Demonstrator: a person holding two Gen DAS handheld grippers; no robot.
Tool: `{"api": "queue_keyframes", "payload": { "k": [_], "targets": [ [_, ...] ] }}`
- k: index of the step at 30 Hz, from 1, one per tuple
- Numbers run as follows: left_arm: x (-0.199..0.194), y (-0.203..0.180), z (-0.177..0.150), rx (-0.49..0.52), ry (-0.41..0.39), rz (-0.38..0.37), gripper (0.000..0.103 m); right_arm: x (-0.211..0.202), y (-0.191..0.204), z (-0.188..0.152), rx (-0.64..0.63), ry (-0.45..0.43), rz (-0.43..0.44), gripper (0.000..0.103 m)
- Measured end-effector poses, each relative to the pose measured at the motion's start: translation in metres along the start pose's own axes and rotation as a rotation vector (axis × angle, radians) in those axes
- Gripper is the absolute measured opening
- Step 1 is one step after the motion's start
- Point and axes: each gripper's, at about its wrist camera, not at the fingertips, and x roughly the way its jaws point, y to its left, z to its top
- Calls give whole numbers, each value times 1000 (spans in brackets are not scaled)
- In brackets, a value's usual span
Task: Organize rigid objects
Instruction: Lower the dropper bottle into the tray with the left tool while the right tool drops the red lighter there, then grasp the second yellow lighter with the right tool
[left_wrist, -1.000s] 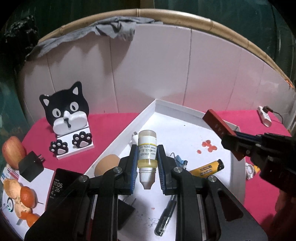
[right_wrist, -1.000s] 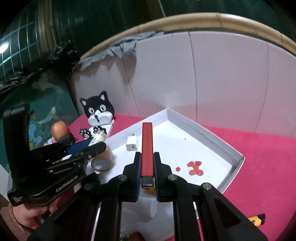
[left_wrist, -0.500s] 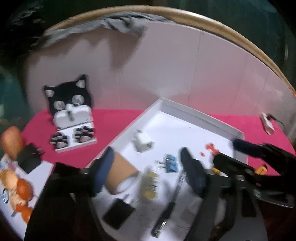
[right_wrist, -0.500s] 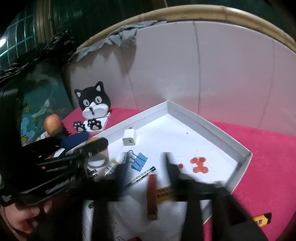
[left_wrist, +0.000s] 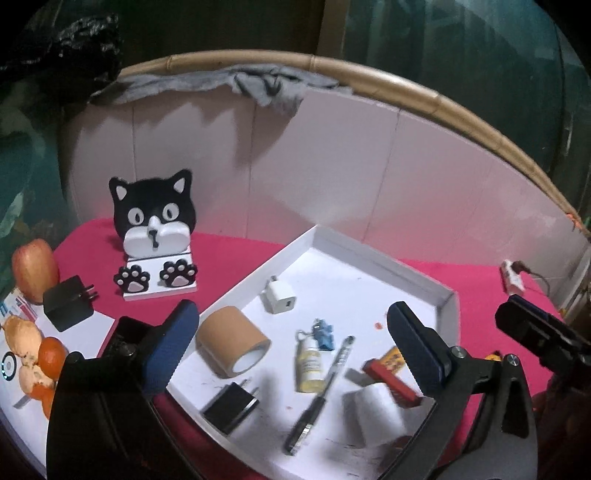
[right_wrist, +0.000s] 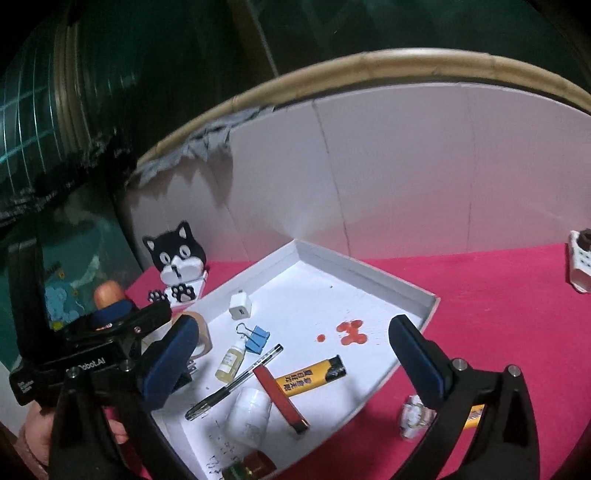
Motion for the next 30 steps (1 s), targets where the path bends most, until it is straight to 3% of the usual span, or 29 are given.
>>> {"api": "queue_keyframes", "payload": {
  "k": [10,17,23,30],
  "targets": [
    [-43,-41,10,79,-86,-123,103,-89,-57,17,145,-211,-84,103],
    [-39,-76,-1,115,-39,-223,103,-123,-103,11,221,-263,-192,103],
    [-20,-116,-27,216,82,-238,103,-106,-135,-16,285,-158,-247,103],
    [-6,-151,-54,351,178,-187,103,-58,-149,-50,266,121,-311,103]
  ]
}}
